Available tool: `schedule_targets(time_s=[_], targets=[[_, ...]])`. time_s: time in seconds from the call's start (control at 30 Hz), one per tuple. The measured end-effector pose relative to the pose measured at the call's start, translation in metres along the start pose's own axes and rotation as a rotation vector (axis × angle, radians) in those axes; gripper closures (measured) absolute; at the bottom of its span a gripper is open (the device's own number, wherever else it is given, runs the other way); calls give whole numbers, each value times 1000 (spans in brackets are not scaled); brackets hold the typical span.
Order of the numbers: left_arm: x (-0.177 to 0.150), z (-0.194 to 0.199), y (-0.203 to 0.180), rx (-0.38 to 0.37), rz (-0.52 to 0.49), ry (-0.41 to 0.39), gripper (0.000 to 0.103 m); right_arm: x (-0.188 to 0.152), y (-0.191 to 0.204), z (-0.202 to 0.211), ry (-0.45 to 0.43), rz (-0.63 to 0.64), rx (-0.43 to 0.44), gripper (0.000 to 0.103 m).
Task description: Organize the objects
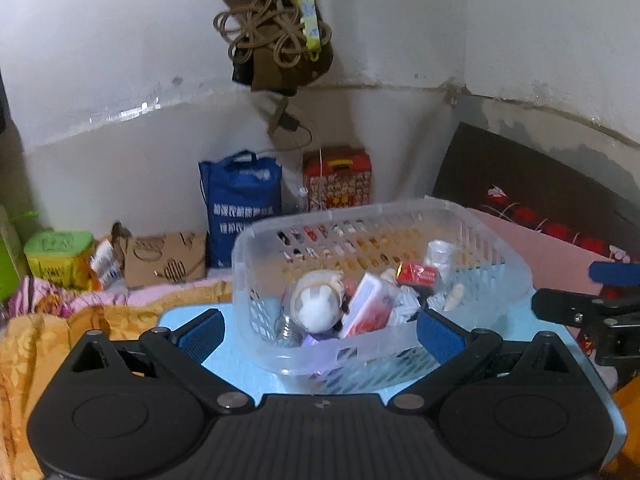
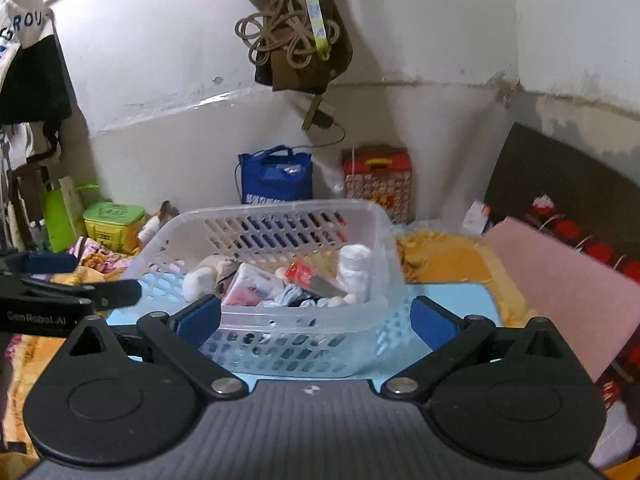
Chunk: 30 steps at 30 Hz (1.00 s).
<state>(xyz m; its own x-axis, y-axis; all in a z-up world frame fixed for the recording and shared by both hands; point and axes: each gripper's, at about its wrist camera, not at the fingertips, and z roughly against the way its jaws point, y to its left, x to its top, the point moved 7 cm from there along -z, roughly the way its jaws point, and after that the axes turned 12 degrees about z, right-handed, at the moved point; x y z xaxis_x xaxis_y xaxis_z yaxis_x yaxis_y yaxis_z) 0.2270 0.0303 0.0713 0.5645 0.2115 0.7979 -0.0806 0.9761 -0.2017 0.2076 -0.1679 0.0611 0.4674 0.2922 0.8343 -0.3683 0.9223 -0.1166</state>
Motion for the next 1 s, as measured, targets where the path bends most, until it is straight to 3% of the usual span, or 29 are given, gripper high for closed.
schedule_targets(time_s=[0.27,1.0], targets=[[-4,-10,8,28,14,8,0,-11,-1,-25,59,-26,-15,0],[-4,-9,2,76,10,-49,0,-12,0,-16,50,7,-21,0]])
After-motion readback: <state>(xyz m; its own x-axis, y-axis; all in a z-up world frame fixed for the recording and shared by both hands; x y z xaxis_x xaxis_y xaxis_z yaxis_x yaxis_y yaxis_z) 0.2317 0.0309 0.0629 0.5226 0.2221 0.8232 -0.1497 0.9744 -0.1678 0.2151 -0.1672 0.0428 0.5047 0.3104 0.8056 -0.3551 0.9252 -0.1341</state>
